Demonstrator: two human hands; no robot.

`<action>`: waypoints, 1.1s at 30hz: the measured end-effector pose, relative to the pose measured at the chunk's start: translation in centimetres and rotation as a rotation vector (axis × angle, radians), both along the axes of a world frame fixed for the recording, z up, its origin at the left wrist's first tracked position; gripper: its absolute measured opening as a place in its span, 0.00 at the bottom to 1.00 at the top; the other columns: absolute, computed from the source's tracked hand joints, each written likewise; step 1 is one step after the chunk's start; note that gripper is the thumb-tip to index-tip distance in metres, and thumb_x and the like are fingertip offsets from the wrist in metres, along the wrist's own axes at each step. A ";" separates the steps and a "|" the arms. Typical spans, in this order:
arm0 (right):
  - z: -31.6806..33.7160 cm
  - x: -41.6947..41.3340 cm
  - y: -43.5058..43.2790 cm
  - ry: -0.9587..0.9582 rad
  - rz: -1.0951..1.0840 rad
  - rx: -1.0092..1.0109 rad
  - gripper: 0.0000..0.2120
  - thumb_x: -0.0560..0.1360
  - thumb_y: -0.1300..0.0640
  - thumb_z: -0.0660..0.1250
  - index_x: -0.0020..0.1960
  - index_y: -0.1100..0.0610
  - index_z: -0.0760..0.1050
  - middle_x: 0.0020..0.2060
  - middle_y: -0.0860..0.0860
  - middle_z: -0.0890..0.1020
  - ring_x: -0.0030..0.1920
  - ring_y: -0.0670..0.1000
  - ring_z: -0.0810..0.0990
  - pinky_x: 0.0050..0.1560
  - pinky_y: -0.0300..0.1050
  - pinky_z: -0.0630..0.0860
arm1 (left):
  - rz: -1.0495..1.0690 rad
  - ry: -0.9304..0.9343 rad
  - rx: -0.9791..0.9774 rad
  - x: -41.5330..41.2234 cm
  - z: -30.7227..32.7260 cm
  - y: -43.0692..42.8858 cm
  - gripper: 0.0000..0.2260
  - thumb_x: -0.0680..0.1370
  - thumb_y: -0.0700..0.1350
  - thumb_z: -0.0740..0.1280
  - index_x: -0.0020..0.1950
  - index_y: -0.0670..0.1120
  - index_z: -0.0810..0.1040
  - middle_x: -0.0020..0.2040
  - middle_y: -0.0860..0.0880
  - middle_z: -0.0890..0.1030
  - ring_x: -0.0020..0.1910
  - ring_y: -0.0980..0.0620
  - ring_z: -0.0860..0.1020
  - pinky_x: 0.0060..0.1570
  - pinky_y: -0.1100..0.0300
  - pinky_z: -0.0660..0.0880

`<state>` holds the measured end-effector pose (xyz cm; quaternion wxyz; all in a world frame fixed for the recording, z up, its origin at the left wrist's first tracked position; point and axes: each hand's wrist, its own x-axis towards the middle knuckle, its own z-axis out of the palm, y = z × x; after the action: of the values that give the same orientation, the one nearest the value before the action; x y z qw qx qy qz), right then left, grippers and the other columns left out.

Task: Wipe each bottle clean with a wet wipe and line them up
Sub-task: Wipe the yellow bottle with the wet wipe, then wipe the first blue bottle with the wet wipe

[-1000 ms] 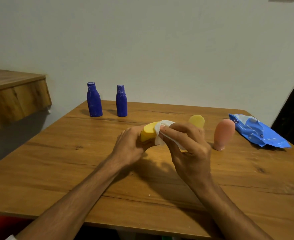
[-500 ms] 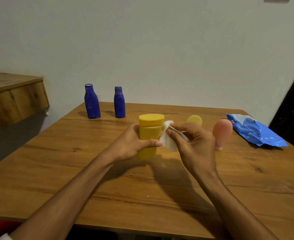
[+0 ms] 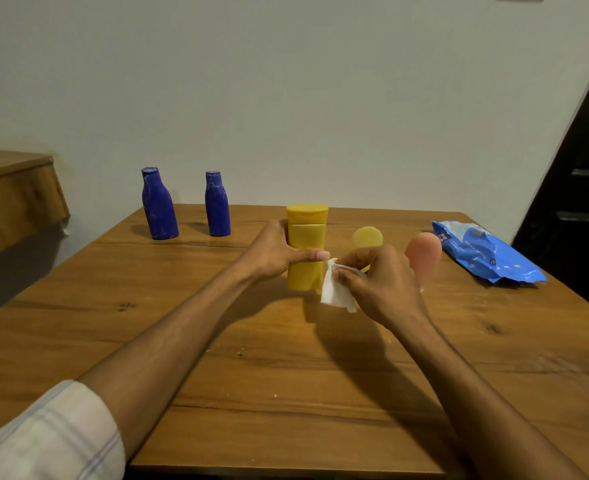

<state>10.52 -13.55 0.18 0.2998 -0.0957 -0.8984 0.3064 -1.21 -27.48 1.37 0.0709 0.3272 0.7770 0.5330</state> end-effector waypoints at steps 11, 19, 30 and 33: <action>-1.1 -0.4 0.9 -0.062 0.007 -0.027 0.09 0.74 0.58 0.70 0.54 0.56 0.83 0.48 0.50 0.84 0.43 0.46 0.80 0.32 0.33 0.73 | 0.011 -0.029 -0.045 -1.5 -1.4 1.6 0.28 0.70 0.45 0.76 0.67 0.44 0.71 0.57 0.49 0.77 0.55 0.53 0.76 0.46 0.62 0.73; -1.3 -0.2 0.4 -0.089 0.032 -0.021 0.10 0.75 0.57 0.70 0.55 0.56 0.83 0.52 0.49 0.84 0.47 0.46 0.79 0.35 0.35 0.74 | -0.019 -0.063 -0.088 -2.3 -0.6 1.5 0.25 0.71 0.46 0.76 0.64 0.46 0.70 0.55 0.50 0.76 0.53 0.53 0.76 0.41 0.65 0.72; -1.0 -0.3 -0.3 -0.115 0.081 -0.022 0.11 0.75 0.57 0.70 0.56 0.58 0.82 0.53 0.51 0.83 0.50 0.48 0.79 0.44 0.43 0.80 | -0.011 -0.057 -0.091 -2.4 -0.8 1.2 0.28 0.71 0.45 0.76 0.68 0.44 0.69 0.57 0.50 0.75 0.54 0.53 0.74 0.42 0.66 0.71; -1.0 -0.3 -0.5 -0.132 0.097 -0.038 0.11 0.75 0.55 0.71 0.56 0.57 0.82 0.53 0.51 0.83 0.49 0.47 0.79 0.42 0.41 0.80 | -0.015 -0.049 -0.103 -2.5 -0.6 0.9 0.31 0.70 0.46 0.77 0.70 0.44 0.68 0.62 0.47 0.76 0.56 0.52 0.74 0.45 0.64 0.72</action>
<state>10.17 -14.04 -0.77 0.2228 -0.0779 -0.9137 0.3308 -3.70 -26.63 0.73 0.1109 0.3158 0.7991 0.4995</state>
